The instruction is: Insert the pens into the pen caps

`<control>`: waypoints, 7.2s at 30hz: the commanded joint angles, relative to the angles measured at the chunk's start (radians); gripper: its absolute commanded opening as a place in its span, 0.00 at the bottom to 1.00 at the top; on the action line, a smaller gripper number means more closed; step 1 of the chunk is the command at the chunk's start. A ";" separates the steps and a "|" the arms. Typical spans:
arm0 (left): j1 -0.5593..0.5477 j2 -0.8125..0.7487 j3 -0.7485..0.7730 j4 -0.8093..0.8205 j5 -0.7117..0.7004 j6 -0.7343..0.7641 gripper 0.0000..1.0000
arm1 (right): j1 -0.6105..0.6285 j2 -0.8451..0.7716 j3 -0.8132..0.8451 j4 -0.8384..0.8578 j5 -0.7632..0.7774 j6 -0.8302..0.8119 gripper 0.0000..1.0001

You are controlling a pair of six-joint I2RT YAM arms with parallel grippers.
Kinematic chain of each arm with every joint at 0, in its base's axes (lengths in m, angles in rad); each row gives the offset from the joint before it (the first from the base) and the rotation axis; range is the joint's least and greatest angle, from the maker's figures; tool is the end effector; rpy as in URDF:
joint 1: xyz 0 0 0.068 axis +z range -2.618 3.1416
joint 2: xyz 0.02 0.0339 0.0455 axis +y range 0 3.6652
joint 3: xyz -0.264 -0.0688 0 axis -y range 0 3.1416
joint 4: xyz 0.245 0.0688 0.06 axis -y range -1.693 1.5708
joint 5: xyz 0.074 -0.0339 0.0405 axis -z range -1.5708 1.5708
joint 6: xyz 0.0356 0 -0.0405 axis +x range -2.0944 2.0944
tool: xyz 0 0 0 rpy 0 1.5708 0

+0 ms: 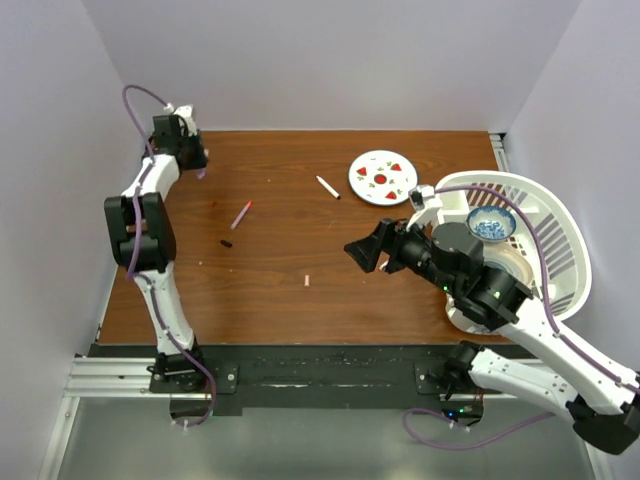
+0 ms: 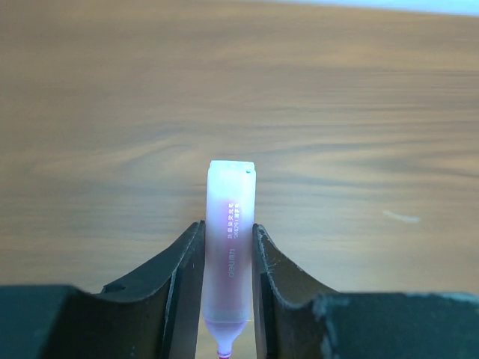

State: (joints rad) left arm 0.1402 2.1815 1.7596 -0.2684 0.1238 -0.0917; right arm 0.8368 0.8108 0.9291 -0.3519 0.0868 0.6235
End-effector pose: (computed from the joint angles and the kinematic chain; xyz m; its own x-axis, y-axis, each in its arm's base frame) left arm 0.4994 0.0660 0.2146 -0.6238 -0.1798 -0.7606 -0.1019 0.9836 -0.1489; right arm 0.1234 0.1322 0.3680 -0.5248 0.2867 -0.8015 -0.4641 0.6929 0.5517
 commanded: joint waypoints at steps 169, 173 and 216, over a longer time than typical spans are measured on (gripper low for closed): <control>-0.455 -1.304 -0.764 -0.483 -0.694 -0.919 0.82 | -0.077 -0.004 -0.018 0.113 -0.377 -0.035 0.00; -0.193 -1.172 -0.762 -0.713 -0.762 -1.043 0.78 | -0.079 -0.004 -0.016 0.110 -0.381 -0.028 0.00; 0.231 -0.793 -1.114 -0.307 -0.567 -0.976 0.42 | -0.079 0.028 0.071 0.082 -0.403 -0.019 0.00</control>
State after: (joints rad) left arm 0.3645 1.3670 0.6601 -0.6022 -0.4343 -1.0767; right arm 0.7574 0.8570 0.9649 -0.3019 -0.3050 0.6029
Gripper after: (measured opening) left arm 0.505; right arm 0.166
